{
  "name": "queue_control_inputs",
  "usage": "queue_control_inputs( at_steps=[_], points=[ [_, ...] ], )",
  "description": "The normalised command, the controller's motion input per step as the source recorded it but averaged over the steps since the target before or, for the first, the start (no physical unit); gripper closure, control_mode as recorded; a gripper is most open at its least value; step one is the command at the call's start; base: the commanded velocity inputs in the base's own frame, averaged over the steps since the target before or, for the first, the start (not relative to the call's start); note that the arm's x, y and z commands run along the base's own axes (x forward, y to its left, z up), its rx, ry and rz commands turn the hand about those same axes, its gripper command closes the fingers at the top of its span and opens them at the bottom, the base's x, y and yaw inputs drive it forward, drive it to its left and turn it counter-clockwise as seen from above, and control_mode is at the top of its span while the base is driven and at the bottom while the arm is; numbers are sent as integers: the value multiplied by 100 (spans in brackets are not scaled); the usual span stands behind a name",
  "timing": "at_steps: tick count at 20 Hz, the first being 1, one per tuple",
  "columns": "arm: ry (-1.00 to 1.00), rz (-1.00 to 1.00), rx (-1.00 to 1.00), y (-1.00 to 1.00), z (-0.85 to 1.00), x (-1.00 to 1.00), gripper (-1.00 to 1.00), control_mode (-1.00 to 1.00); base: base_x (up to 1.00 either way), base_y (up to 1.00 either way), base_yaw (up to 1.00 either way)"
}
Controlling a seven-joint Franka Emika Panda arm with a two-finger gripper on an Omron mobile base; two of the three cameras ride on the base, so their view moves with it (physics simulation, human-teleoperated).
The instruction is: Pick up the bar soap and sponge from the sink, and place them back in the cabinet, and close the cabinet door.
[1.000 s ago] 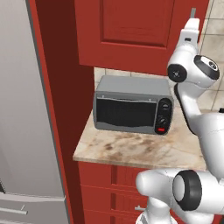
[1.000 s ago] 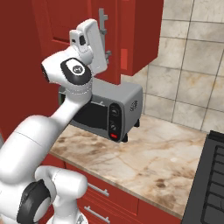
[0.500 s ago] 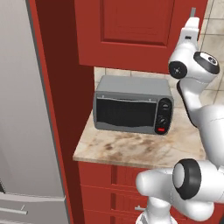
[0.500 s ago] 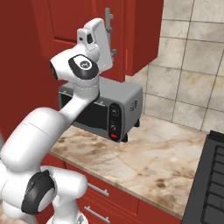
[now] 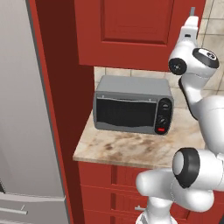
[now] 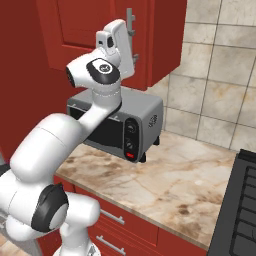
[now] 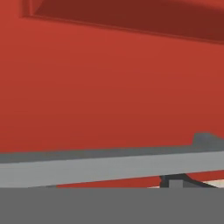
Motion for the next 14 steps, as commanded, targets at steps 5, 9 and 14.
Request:
queue_control_inputs(
  at_steps=[5, 9, 14],
  points=[
    [0, 0, 0, 0, 0, 29, -100, -100, 0, 0, 0],
    [1, 0, 0, 0, 0, 23, -100, -100, 0, 0, 0],
    [1, 0, 0, 0, 0, 22, -100, -100, 0, 0, 0]
  ],
)
